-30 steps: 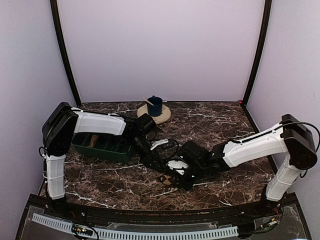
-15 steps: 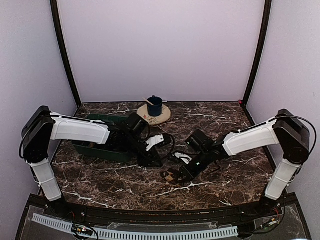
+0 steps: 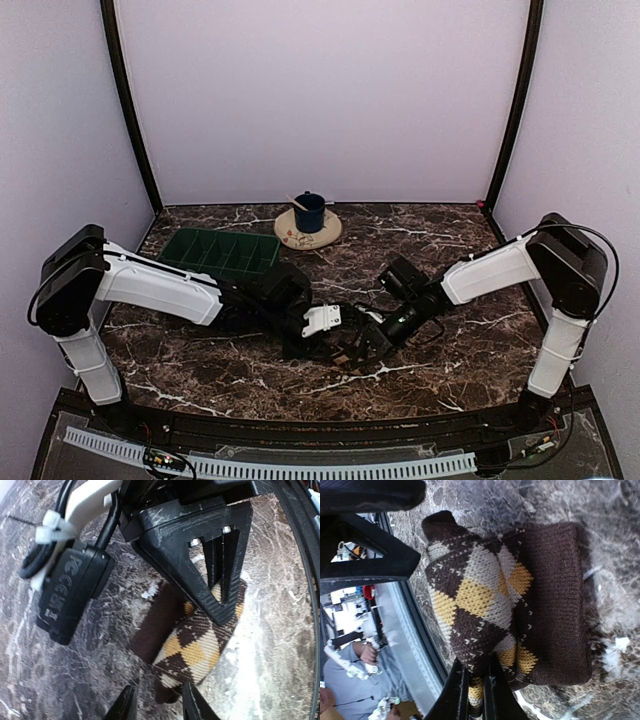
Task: Roll the socks
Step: Roll the sock at the center of the board.
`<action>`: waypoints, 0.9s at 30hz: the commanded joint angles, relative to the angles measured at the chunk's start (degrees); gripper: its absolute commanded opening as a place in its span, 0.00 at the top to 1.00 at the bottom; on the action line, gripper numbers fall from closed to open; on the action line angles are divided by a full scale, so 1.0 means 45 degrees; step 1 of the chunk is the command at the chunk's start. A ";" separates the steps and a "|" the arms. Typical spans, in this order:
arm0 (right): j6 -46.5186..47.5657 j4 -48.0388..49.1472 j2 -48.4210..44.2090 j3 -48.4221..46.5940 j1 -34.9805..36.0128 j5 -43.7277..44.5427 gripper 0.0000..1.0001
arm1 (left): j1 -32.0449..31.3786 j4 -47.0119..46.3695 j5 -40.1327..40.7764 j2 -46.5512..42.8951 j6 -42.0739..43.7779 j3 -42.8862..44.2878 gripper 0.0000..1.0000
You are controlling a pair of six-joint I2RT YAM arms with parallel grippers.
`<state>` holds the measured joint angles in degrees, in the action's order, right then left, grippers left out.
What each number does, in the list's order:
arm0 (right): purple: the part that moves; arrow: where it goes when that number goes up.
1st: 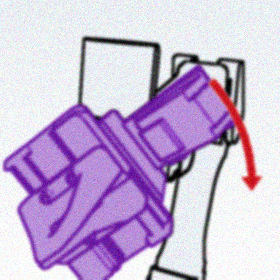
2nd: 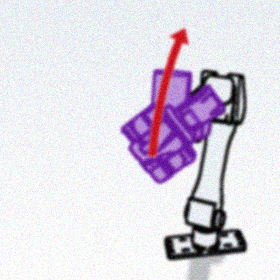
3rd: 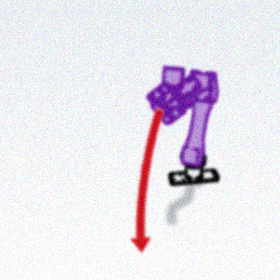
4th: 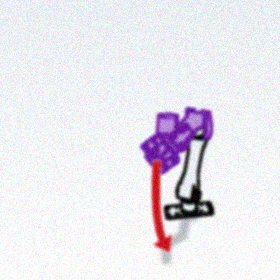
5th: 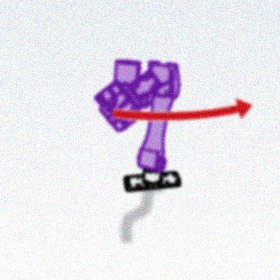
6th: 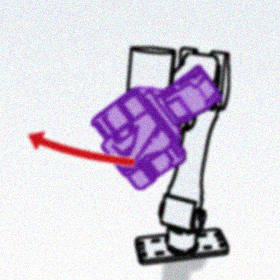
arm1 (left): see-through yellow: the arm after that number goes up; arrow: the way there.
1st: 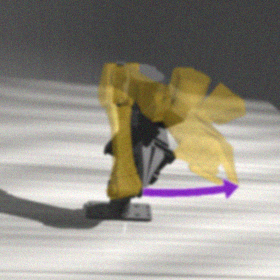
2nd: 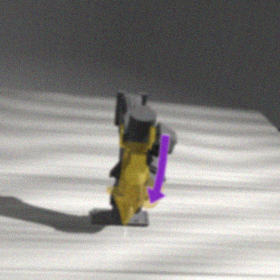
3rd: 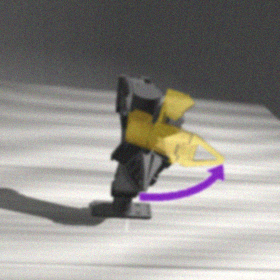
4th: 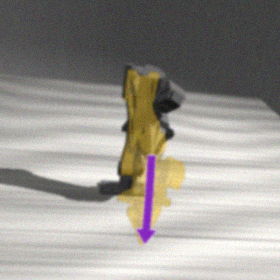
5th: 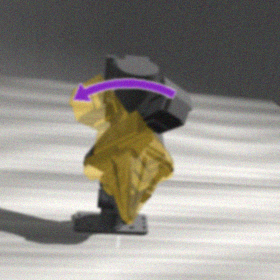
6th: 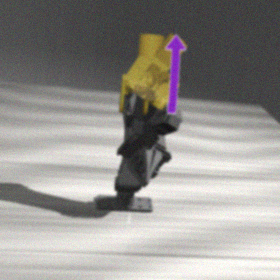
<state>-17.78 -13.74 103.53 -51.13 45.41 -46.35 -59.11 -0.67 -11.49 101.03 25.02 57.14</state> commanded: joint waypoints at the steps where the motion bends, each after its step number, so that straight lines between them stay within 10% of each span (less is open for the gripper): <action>1: -0.0429 -0.0310 0.0461 -0.0262 -0.0110 -0.0788 1.00 | -0.0453 -0.0878 0.0994 -0.0517 0.1149 -0.0353 0.66; 27: -0.0548 -0.0213 0.0632 -0.0115 -0.0149 -0.0926 1.00 | -0.2220 -0.1716 0.2573 0.0621 0.3289 -0.0494 0.63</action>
<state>-20.05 -13.93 105.34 -51.96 44.97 -49.98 -68.51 -6.48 -2.33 102.59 38.39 54.89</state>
